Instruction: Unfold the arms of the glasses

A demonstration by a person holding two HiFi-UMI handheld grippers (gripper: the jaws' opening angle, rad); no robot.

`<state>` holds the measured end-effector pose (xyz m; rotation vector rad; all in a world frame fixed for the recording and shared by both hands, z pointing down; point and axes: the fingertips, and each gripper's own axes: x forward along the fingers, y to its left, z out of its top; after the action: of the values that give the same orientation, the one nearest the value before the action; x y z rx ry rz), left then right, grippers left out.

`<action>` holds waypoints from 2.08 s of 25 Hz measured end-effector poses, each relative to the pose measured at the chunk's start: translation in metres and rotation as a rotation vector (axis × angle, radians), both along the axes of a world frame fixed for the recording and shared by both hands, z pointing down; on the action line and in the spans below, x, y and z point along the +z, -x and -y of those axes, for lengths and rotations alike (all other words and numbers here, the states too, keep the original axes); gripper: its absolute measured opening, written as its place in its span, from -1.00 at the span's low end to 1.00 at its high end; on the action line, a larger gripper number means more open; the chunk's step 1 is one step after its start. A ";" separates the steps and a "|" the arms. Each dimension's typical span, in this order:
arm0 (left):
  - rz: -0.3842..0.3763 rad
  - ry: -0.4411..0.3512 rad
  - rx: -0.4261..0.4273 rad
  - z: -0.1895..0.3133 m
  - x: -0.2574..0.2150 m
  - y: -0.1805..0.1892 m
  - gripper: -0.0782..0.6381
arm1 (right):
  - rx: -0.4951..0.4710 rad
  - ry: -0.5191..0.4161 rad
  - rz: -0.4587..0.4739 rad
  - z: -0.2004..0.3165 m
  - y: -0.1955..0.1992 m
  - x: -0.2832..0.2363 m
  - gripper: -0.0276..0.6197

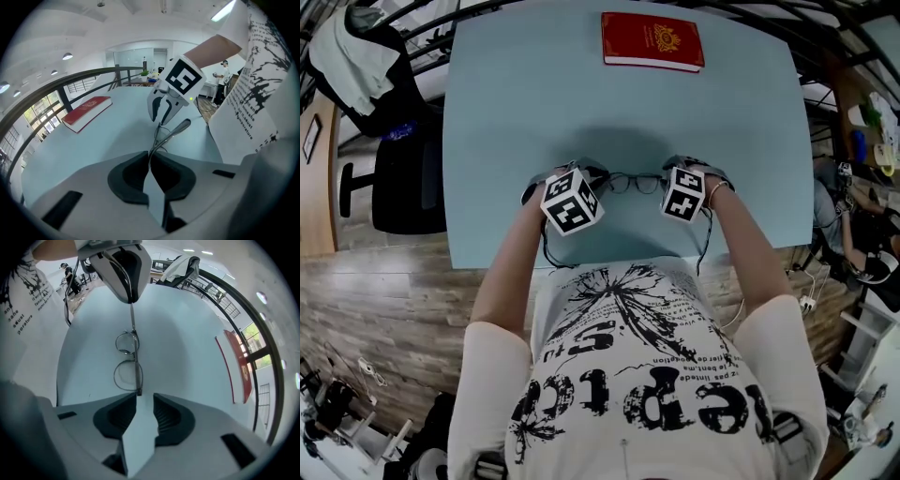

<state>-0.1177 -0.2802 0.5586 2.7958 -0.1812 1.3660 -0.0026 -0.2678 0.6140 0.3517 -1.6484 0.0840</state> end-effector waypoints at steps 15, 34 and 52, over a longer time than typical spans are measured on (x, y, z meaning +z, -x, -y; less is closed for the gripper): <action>-0.059 0.008 -0.022 0.001 -0.004 0.004 -0.70 | -0.127 -0.024 0.055 0.013 0.089 -0.015 -0.69; -0.037 0.001 -0.051 0.009 -0.003 0.020 -0.70 | -0.197 -0.025 0.110 0.015 0.110 -0.019 -0.84; -0.008 -0.036 -0.111 0.020 -0.002 0.036 -0.70 | -0.128 -0.191 0.220 0.017 0.061 -0.076 -0.84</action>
<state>-0.1537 -0.2998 0.5570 2.7717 -0.3586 1.3405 -0.0636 -0.2843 0.5377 0.3916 -1.8984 -0.1371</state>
